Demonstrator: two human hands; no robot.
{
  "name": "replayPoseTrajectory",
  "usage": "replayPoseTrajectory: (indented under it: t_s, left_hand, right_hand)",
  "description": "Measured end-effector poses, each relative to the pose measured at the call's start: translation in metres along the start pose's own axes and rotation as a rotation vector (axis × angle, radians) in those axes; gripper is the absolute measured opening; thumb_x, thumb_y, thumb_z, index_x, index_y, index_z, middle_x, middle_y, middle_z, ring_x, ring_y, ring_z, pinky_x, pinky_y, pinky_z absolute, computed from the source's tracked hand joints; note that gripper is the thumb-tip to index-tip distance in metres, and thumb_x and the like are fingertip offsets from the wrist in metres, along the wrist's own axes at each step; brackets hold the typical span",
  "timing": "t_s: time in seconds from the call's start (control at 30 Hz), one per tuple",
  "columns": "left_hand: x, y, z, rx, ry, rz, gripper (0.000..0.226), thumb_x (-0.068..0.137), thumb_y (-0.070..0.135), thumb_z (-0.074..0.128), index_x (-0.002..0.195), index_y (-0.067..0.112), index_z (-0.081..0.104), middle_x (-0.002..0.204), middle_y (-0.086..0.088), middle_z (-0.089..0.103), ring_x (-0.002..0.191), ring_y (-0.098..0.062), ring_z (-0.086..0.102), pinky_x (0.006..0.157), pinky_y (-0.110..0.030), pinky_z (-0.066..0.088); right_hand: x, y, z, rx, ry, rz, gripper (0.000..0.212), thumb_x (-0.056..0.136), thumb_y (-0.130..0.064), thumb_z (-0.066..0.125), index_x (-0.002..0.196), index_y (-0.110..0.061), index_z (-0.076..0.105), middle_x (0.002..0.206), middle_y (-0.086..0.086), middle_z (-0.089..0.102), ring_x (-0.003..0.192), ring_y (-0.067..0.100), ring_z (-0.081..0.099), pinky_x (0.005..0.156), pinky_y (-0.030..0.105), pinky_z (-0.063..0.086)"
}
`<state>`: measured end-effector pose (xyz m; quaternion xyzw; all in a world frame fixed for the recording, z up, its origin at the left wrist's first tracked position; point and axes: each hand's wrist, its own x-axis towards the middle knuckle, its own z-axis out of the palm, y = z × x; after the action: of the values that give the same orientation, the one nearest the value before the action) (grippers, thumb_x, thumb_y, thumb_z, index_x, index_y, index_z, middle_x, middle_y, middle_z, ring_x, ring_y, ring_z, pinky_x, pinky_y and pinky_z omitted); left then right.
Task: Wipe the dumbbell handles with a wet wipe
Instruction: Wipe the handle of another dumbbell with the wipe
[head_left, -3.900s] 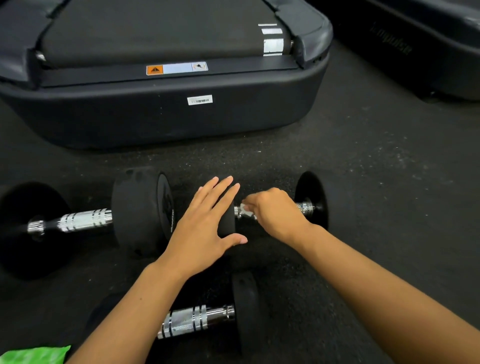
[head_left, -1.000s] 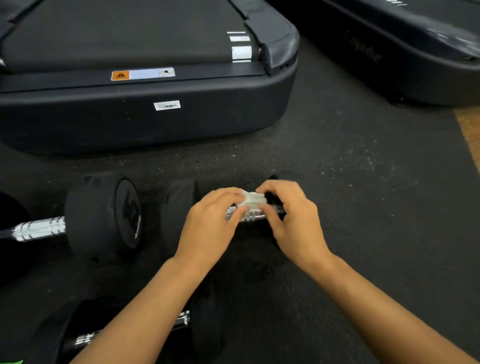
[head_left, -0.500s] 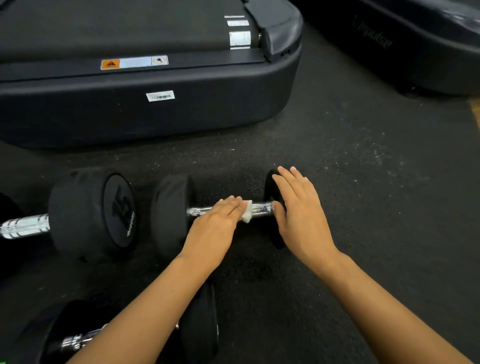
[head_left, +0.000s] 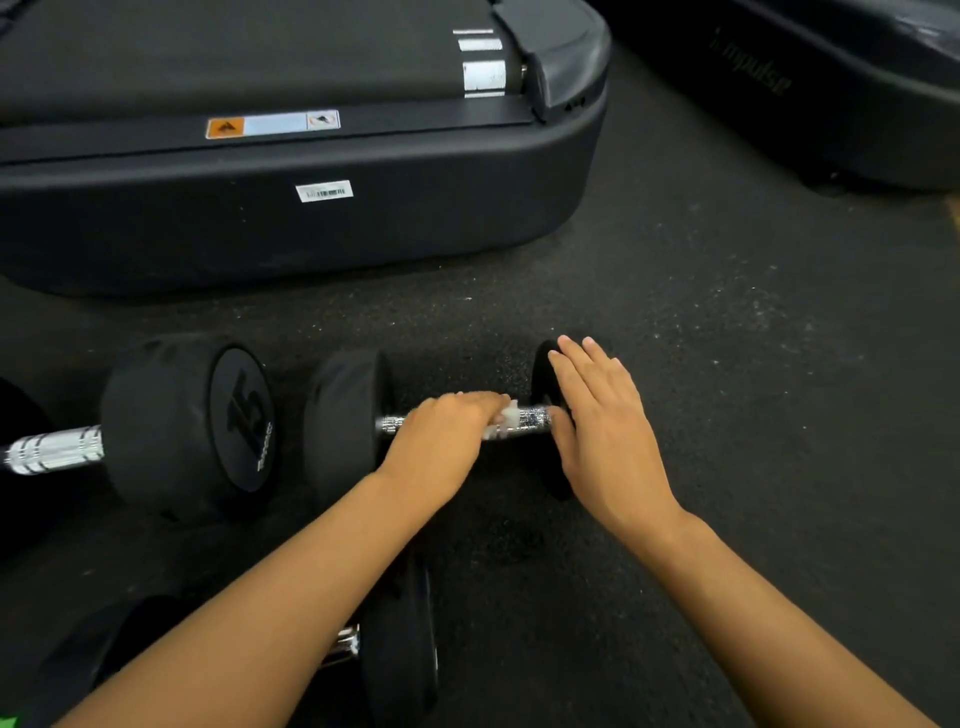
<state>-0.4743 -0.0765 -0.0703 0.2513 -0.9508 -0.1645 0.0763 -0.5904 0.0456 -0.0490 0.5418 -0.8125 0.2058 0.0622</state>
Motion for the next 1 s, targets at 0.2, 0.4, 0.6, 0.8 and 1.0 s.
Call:
replayPoseTrajectory:
  t_s: [0.2,0.4,0.6,0.8,1.0]
  left_hand:
    - [0.024,-0.002,-0.014,0.095,-0.150,-0.171,0.023,0.097,0.033,0.044,0.097,0.018,0.061,0.089,-0.006,0.059,0.083,-0.024,0.058,0.068,-0.034,0.044]
    - [-0.010,0.008,0.007,0.050,0.149,-0.070,0.025,0.094,0.016,0.049,0.117,0.018,0.059,0.112,-0.001,0.064,0.101,-0.022,0.061,0.086,-0.029,0.042]
    - [-0.014,-0.008,0.016,0.039,0.206,0.102,0.043,0.072,-0.003,0.071,0.114,0.006,0.066,0.116,-0.012,0.065,0.105,-0.029,0.064,0.092,-0.047,0.049]
    - [-0.015,-0.008,0.024,0.164,0.412,0.290,0.036,0.066,0.001,0.065,0.102,0.000,0.070,0.102,-0.017,0.070,0.092,-0.028,0.069,0.083,-0.046,0.050]
    - [-0.016,-0.010,0.027,0.124,0.367,0.230,0.035,0.074,0.007,0.053,0.104,0.004,0.070,0.105,-0.013,0.070,0.094,-0.027,0.068,0.080,-0.044,0.055]
  right_hand:
    - [0.001,0.002,0.000,0.001,0.000,-0.008,0.048,0.085,-0.004,0.060,0.131,0.001,0.047,0.141,0.015,0.043,0.134,0.031,0.034,0.110,0.038,0.016]
    - [0.002,0.003,0.001,-0.011,0.014,-0.024,0.047,0.083,-0.003,0.062,0.128,0.003,0.049,0.138,0.017,0.046,0.131,0.033,0.039,0.109,0.041,0.018]
    - [0.003,0.003,0.001,-0.004,0.008,-0.013,0.047,0.085,-0.004,0.060,0.131,0.001,0.048,0.141,0.014,0.043,0.134,0.030,0.035,0.110,0.038,0.017]
    - [0.003,0.003,0.002,-0.008,0.004,-0.007,0.048,0.086,-0.004,0.059,0.132,0.000,0.047,0.142,0.013,0.043,0.135,0.029,0.033,0.111,0.038,0.017]
    - [-0.001,0.004,0.003,0.009,0.007,0.000,0.048,0.088,-0.006,0.058,0.134,-0.002,0.045,0.144,0.011,0.040,0.136,0.026,0.030,0.113,0.034,0.013]
